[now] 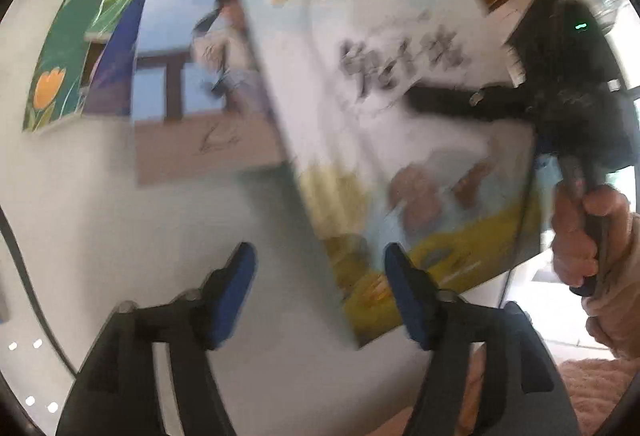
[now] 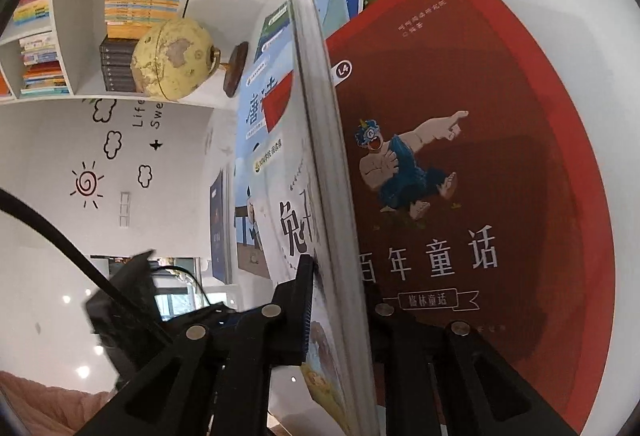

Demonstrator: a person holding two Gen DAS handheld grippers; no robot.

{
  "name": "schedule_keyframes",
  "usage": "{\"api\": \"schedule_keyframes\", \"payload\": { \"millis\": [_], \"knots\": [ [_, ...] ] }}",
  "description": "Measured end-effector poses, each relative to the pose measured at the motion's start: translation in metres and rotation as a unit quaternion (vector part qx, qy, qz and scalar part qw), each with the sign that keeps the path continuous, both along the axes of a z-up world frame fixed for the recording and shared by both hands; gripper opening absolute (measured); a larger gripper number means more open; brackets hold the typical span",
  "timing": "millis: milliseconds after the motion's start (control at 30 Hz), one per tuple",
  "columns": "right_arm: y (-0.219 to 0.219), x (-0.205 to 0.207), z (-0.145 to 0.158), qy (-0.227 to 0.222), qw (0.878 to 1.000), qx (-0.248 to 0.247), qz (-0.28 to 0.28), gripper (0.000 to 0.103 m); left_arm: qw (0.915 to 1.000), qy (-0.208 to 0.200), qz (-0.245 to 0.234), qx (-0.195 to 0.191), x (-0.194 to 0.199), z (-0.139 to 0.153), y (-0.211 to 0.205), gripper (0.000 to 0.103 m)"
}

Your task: Organize books

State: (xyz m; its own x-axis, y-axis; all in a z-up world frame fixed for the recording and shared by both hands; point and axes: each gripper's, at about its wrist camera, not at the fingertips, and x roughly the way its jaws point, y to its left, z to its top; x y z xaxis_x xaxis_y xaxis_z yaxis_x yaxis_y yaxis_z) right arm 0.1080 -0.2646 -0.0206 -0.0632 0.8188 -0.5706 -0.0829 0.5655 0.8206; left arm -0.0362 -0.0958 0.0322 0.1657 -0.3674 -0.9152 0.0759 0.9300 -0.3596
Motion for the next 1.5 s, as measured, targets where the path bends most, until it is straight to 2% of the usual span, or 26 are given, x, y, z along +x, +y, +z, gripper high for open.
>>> {"api": "schedule_keyframes", "payload": {
  "millis": [100, 133, 167, 233, 300, 367, 400, 433, 500, 533, 567, 600, 633, 733, 833, 900, 933, 1000, 1067, 1100, 1200, 1333, 1500],
  "knots": [
    [-0.006, 0.002, 0.004, 0.008, 0.999, -0.039, 0.03, 0.021, 0.9993, 0.013, 0.003, -0.036, -0.001, -0.01, -0.007, 0.071],
    [-0.007, 0.003, 0.01, 0.002, 0.997, -0.062, 0.038, 0.029, 0.9992, 0.004, 0.003, -0.041, 0.001, -0.011, -0.009, 0.071],
    [-0.01, 0.004, 0.015, -0.006, 0.995, -0.085, 0.043, 0.041, 0.999, -0.001, 0.002, -0.044, 0.0, -0.011, -0.012, 0.071],
    [-0.02, 0.003, 0.019, -0.01, 0.995, -0.091, 0.043, 0.059, 0.998, -0.005, 0.005, -0.063, 0.006, -0.014, -0.018, 0.072],
    [-0.03, 0.001, 0.017, -0.004, 0.996, -0.078, 0.032, 0.059, 0.996, 0.007, 0.005, -0.089, 0.011, -0.017, -0.027, 0.07],
    [-0.034, 0.0, 0.016, 0.002, 0.997, -0.074, 0.027, 0.059, 0.9973, -0.003, -0.006, -0.073, 0.008, -0.014, -0.041, 0.069],
    [-0.035, -0.001, 0.019, -0.005, 0.996, -0.087, 0.027, 0.059, 0.9975, -0.006, -0.011, -0.069, 0.02, -0.014, -0.046, 0.064],
    [-0.036, -0.002, 0.023, -0.018, 0.994, -0.107, 0.023, 0.058, 0.9974, -0.009, -0.019, -0.068, 0.025, -0.012, -0.05, 0.061],
    [-0.037, -0.006, 0.031, -0.044, 0.988, -0.148, 0.004, 0.044, 0.9974, -0.022, -0.036, -0.059, 0.022, -0.005, -0.062, 0.047],
    [-0.039, -0.009, 0.034, -0.058, 0.984, -0.166, -0.007, 0.029, 0.9969, -0.029, -0.037, -0.063, 0.025, -0.001, -0.07, 0.045],
    [-0.039, -0.011, 0.039, -0.069, 0.982, -0.174, -0.009, 0.018, 0.9962, -0.035, -0.034, -0.072, 0.022, 0.003, -0.07, 0.039],
    [-0.037, -0.012, 0.044, -0.077, 0.982, -0.172, -0.005, 0.014, 0.9955, -0.041, -0.023, -0.082, 0.018, 0.008, -0.069, 0.034],
    [-0.037, -0.014, 0.049, -0.083, 0.982, -0.168, -0.001, 0.009, 0.9948, -0.046, -0.014, -0.09, 0.016, 0.009, -0.067, 0.034],
    [-0.027, -0.017, 0.061, -0.1, 0.982, -0.158, 0.017, 0.009, 0.993, -0.056, 0.006, -0.104, 0.01, 0.008, -0.057, 0.034],
    [-0.015, -0.014, 0.055, -0.092, 0.983, -0.158, 0.028, 0.009, 0.9897, -0.046, 0.023, -0.134, 0.021, 0.0, -0.052, 0.034],
    [-0.015, -0.013, 0.05, -0.08, 0.985, -0.15, 0.018, 0.009, 0.9909, -0.045, 0.019, -0.125, 0.022, -0.002, -0.056, 0.034],
    [-0.015, -0.013, 0.049, -0.077, 0.986, -0.146, 0.014, 0.009, 0.9918, -0.041, 0.013, -0.12, 0.023, 0.002, -0.046, 0.035],
    [-0.016, -0.013, 0.049, -0.071, 0.988, -0.136, 0.005, 0.009, 0.9945, -0.03, -0.006, -0.1, 0.033, -0.005, -0.056, 0.035],
    [-0.009, -0.014, 0.052, -0.076, 0.987, -0.138, 0.015, 0.009, 0.9964, -0.042, -0.033, -0.066, 0.031, -0.002, -0.065, 0.035],
    [-0.004, -0.015, 0.055, -0.083, 0.986, -0.141, 0.022, 0.009, 0.9966, -0.05, -0.032, -0.057, 0.026, 0.001, -0.065, 0.035],
    [0.007, -0.014, 0.064, -0.089, 0.987, -0.13, 0.028, 0.009, 0.9956, -0.058, 0.016, -0.072, 0.019, 0.004, -0.043, 0.035],
    [0.029, -0.014, 0.07, -0.076, 0.991, -0.105, 0.039, 0.009, 0.9889, -0.076, 0.091, -0.09, 0.014, 0.013, 0.002, 0.035],
    [0.076, -0.025, 0.068, -0.07, 0.99, -0.099, 0.072, 0.009, 0.9872, -0.088, 0.115, -0.066, 0.009, 0.03, 0.045, 0.035]
  ]
}}
